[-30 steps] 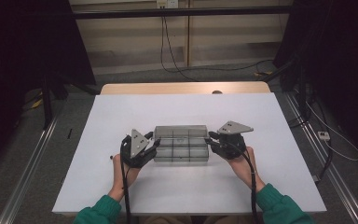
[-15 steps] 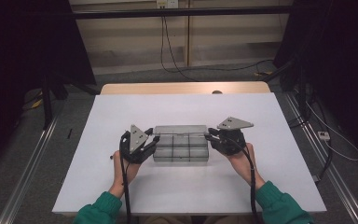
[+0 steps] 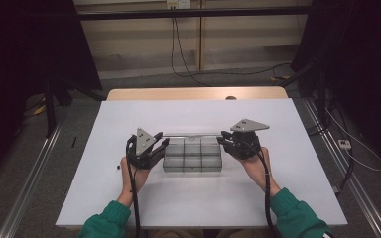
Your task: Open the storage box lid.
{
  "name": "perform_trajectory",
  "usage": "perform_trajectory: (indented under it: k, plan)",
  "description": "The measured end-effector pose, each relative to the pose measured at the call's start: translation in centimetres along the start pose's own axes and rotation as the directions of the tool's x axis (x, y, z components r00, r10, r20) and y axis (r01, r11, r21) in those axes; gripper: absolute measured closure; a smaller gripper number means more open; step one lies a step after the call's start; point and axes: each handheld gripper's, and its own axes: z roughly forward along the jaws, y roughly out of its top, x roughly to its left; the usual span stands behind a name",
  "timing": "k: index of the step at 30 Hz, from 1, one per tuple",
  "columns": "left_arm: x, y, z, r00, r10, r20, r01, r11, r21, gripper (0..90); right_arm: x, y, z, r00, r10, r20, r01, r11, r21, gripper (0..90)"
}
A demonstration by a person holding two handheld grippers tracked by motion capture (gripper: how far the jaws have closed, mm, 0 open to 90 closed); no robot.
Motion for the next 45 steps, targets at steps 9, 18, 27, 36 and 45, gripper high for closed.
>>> perform_trajectory:
  k: [9,18,27,36,45]
  plan:
    - [0.6,0.2,0.5,0.9998,-0.018,-0.006,0.018,0.9998,-0.006,74.3,-0.4,0.5,0.4,0.9998,0.019,0.009,-0.019,1.000,-0.006,74.7]
    - [0.9,0.2,1.0,0.9993,-0.031,-0.021,0.030,0.9994,-0.018,77.2,-0.7,0.7,0.8,0.9994,0.026,0.024,-0.026,1.000,-0.012,76.5]
    - [1.1,0.1,1.8,0.9990,-0.032,-0.031,0.031,0.9994,-0.016,77.8,-1.0,0.9,1.3,0.9988,0.036,0.032,-0.036,0.999,-0.021,76.7]
    - [1.3,0.0,2.2,0.9986,-0.041,-0.035,0.040,0.9991,-0.014,78.2,-1.3,0.8,1.9,0.9982,0.046,0.039,-0.045,0.999,-0.020,77.0]
    - [1.5,-0.1,2.5,0.9983,-0.049,-0.032,0.049,0.9988,-0.001,78.6,-1.5,0.5,2.6,0.9975,0.055,0.044,-0.054,0.998,-0.012,77.4]
